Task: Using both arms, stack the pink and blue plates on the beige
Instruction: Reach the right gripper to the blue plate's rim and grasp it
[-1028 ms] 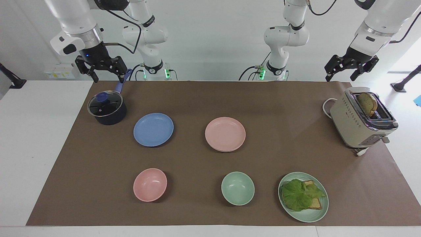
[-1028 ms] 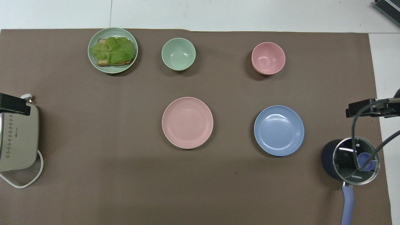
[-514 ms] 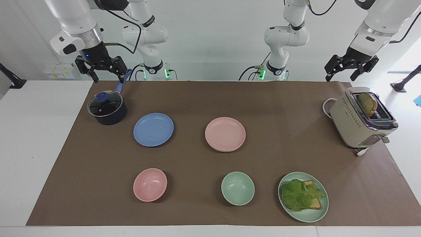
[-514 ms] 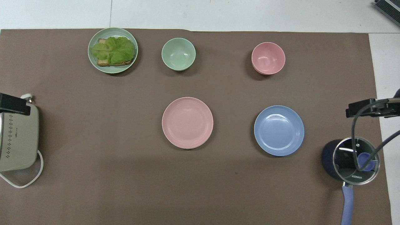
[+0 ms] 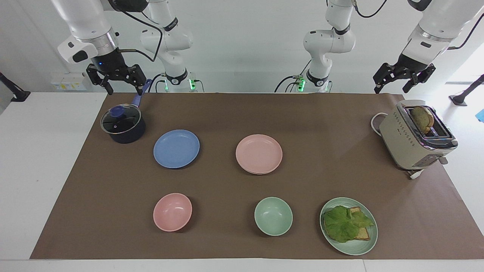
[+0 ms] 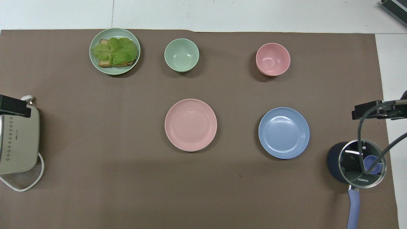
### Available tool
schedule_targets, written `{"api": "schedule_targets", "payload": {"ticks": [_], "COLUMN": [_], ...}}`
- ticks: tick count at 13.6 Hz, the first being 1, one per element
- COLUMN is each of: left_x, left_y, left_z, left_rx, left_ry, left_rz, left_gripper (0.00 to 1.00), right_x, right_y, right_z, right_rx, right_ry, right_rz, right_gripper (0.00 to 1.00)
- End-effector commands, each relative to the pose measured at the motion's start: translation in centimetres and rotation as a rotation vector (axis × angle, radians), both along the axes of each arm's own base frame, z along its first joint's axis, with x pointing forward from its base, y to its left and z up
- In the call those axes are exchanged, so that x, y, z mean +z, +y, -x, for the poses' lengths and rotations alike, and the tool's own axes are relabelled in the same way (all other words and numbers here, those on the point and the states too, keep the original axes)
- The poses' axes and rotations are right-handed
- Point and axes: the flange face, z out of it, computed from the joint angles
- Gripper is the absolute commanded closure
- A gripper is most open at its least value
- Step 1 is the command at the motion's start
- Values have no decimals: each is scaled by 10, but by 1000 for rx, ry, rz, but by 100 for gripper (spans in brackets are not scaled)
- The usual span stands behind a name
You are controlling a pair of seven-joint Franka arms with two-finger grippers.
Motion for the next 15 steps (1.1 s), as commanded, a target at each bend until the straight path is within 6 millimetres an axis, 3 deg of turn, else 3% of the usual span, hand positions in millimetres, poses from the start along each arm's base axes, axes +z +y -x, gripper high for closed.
{"api": "schedule_targets", "payload": {"ticks": [1, 4, 7, 9, 15], "left_x": [6, 7, 7, 7, 7], "left_y": [2, 2, 2, 2, 2], "left_z": [4, 4, 4, 4, 4], "left_rx": [1, 1, 1, 1, 1], "left_ry": [-1, -3, -3, -3, -3], "left_rz": [-8, -8, -8, -8, -8], "left_gripper": [0, 0, 0, 0, 0], "right_x": [2, 1, -22, -56, -189], "right_y": [-3, -13, -15, -12, -11], "right_z": [6, 6, -1, -8, -30], "right_rx": [-1, 8, 41, 47, 129], "right_ry": [-3, -4, -29, -28, 5], "right_rz": [-22, -9, -10, -11, -13], "right_gripper": [0, 0, 0, 0, 0]}}
